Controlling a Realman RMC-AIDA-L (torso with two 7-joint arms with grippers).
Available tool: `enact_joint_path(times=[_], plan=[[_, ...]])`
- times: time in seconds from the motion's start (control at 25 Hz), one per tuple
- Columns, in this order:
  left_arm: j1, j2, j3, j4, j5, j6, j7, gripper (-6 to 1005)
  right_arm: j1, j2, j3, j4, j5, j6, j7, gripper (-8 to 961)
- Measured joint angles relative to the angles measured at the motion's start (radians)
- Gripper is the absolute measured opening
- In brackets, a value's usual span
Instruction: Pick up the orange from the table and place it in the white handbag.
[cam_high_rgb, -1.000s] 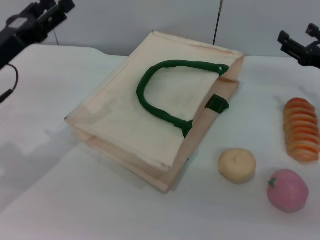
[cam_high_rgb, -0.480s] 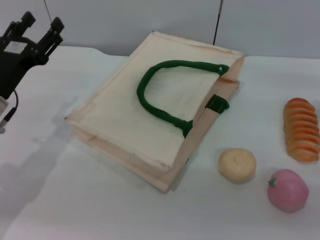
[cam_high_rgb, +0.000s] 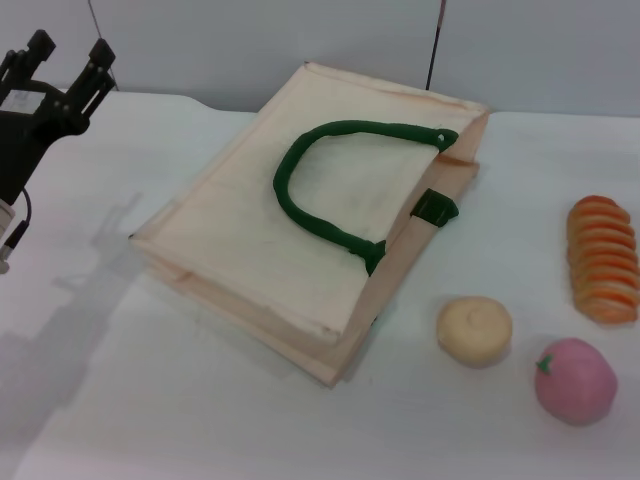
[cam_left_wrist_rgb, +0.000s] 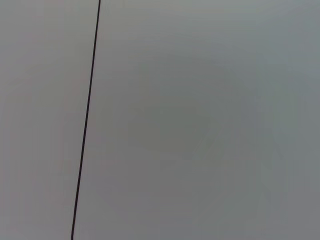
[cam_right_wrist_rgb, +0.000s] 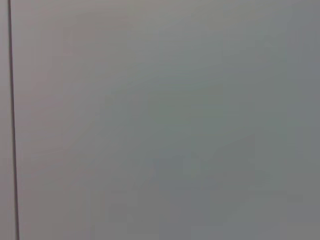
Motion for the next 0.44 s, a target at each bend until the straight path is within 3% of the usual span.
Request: enact_joint_path(times=[0.44], plan=[[0.0,0.0,0.0,0.002,-0.001,-0.008,0.002,791,0.0,-0.001,0.0,0.004,0.001,-0.003,0.003,865]])
